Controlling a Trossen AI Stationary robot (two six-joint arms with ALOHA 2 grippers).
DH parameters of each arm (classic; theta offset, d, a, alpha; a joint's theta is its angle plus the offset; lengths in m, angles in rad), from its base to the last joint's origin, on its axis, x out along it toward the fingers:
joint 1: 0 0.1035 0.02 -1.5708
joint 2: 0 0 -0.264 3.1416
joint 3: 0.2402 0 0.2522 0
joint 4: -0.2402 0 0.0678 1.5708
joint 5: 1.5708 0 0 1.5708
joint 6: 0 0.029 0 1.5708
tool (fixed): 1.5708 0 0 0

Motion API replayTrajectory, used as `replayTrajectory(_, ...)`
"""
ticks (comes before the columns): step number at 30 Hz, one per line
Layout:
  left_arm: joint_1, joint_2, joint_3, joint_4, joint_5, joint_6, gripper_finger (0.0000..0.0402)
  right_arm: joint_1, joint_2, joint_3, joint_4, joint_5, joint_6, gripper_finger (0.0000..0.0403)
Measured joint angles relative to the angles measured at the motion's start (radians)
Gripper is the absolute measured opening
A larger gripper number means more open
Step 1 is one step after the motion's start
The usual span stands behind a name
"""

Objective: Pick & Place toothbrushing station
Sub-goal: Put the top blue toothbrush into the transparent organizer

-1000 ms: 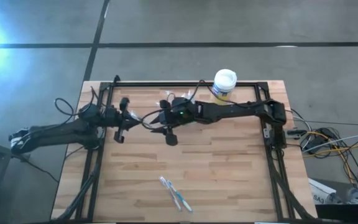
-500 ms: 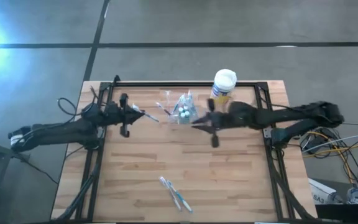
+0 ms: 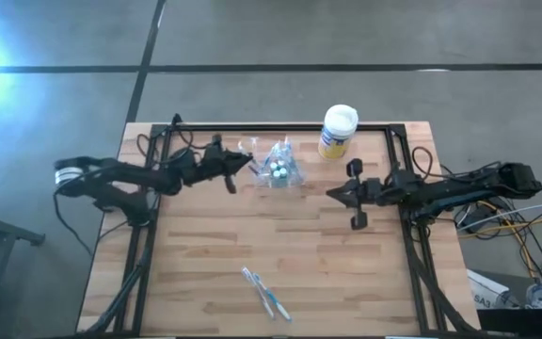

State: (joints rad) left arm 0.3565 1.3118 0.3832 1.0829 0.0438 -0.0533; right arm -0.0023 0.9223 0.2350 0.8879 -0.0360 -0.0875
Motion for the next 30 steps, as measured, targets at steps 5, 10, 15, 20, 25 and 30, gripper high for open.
replayTrajectory(5, -0.004, 0.101, 0.066, -0.044, -0.07, -0.006, 0.0018, 0.0, -0.005, -0.014, 0.024, 0.01, -0.008, 0.0008)
replayTrajectory(10, -0.016, 0.16, 0.089, -0.038, -0.102, -0.015, 0.0018, 0.0, -0.004, 0.003, -0.013, 0.013, -0.002, 0.0008)
replayTrajectory(15, -0.033, 0.186, 0.088, -0.049, -0.112, -0.019, 0.0018, 0.0, -0.003, 0.006, -0.02, 0.013, 0.002, 0.0008)
replayTrajectory(20, -0.045, 0.203, 0.087, -0.076, -0.154, -0.012, 0.0018, 0.0, -0.003, 0.006, -0.017, 0.013, 0.002, 0.0008)
replayTrajectory(25, -0.049, 0.232, 0.087, -0.073, -0.183, -0.011, 0.0017, 0.0, -0.003, 0.006, -0.017, 0.013, 0.0, 0.0008)
replayTrajectory(30, -0.049, 0.267, 0.087, -0.073, -0.203, -0.011, 0.0019, 0.0, -0.003, 0.006, -0.017, 0.013, -0.001, 0.0008)
